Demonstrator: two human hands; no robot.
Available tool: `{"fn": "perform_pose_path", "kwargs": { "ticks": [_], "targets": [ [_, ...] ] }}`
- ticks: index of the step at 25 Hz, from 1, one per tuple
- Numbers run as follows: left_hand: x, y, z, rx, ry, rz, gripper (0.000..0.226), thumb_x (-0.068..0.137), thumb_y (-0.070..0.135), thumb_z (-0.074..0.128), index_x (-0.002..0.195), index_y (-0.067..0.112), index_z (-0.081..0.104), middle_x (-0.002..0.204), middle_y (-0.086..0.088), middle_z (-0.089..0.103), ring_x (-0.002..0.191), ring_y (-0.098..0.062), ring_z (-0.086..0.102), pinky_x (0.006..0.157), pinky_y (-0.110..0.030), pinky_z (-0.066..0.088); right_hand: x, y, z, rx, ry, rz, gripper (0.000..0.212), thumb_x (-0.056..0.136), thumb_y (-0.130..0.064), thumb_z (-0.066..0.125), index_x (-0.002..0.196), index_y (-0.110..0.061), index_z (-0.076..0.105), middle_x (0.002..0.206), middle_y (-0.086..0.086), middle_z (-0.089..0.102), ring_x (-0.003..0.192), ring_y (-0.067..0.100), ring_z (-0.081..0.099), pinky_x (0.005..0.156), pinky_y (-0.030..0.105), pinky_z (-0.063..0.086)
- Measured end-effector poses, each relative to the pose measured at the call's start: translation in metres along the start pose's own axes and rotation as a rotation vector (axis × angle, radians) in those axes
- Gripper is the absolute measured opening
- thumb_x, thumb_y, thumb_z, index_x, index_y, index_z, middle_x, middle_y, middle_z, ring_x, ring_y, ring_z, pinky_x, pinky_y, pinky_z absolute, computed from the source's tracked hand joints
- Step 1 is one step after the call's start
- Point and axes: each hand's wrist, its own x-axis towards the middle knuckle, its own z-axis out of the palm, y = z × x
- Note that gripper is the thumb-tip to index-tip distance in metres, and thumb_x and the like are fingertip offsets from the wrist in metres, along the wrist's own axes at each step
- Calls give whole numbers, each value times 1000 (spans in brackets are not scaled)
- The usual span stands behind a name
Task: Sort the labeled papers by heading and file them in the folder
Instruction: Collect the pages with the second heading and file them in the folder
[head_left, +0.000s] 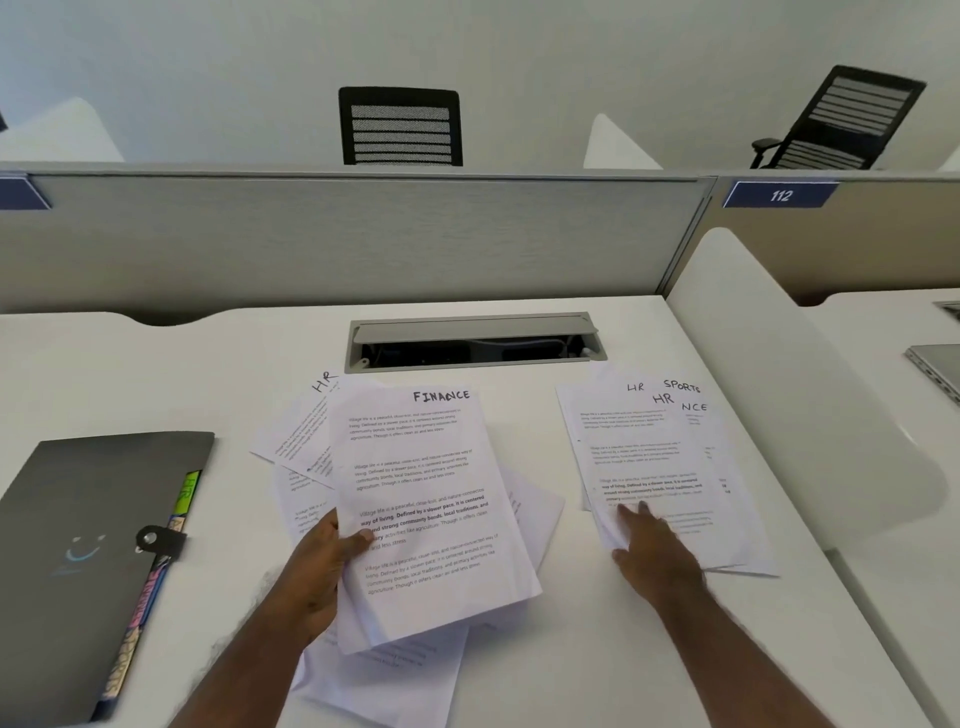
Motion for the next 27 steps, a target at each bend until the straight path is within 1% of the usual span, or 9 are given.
{"fn": "perform_pose_path", "kwargs": {
  "ticks": [6, 9, 12, 14, 16, 18, 20, 24, 27],
  "targets": [
    [0, -1, -7, -19, 19, -4, 43, 92, -7, 56, 132, 10, 59, 121, -12, 72, 108, -32, 70, 75, -35, 63, -9, -9, -7, 152, 133, -85, 46, 97, -22, 44, 141, -34, 45, 146, -7, 49, 133, 17, 46, 111, 29, 32],
    [1, 2, -9, -37, 34, -1, 43, 93, -7, 55, 131, 10, 60, 123, -13, 72, 109, -33, 69, 81, -39, 60, -14, -20, -16, 200, 99, -288, 44, 95, -28, 52, 138, -32, 50, 146, -7, 49, 136, 17, 43, 112, 27, 28],
    [1, 3, -9, -51, 40, -14, 44, 92, -8, 55, 132, 11, 60, 121, -13, 72, 109, -34, 68, 91, -43, 54, -24, -33, -24, 211, -114, -302, 41, 92, -41, 55, 130, -25, 59, 138, -7, 56, 130, 19, 49, 106, 30, 35],
    [-1, 4, -9, -46, 46, -15, 43, 92, -8, 55, 130, 11, 60, 119, -12, 73, 108, -34, 68, 91, -44, 54, -28, -34, -25, 193, -249, -263, 43, 83, -60, 51, 103, -27, 71, 118, -6, 69, 112, 20, 61, 94, 34, 45],
    [-2, 5, -10, -43, 44, -14, 43, 92, -7, 55, 131, 12, 60, 120, -12, 73, 109, -34, 69, 89, -43, 56, -27, -28, -27, 257, -168, -190, 44, 78, -71, 47, 89, -36, 70, 110, -8, 71, 105, 20, 63, 89, 35, 48],
    [-3, 5, -11, -40, 45, -12, 44, 92, -7, 56, 131, 11, 60, 122, -12, 72, 109, -34, 69, 83, -41, 59, -14, -14, -31, 346, 98, -49, 38, 86, -60, 52, 114, -37, 65, 126, -6, 64, 115, 22, 59, 96, 39, 45],
    [-5, 5, -14, -43, 50, -7, 43, 92, -7, 55, 131, 11, 60, 121, -13, 72, 109, -34, 69, 80, -39, 60, 4, 9, -34, 348, 242, 144, 48, 90, -48, 55, 134, -30, 50, 141, 1, 51, 128, 28, 48, 102, 47, 39],
    [-9, 5, -15, -44, 53, -8, 42, 92, -7, 55, 130, 11, 61, 120, -13, 72, 107, -35, 69, 79, -40, 61, 28, 52, -25, 279, 131, 417, 76, 86, -51, 57, 147, -17, 29, 147, 14, 38, 135, 36, 36, 103, 55, 37],
    [-10, 6, -14, -42, 60, -12, 42, 91, -7, 56, 129, 11, 61, 118, -12, 74, 105, -35, 70, 72, -38, 63, 28, 59, -22, 278, 152, 442, 78, 79, -48, 68, 141, -14, 35, 135, 16, 46, 125, 39, 44, 97, 52, 41]
  ]
}}
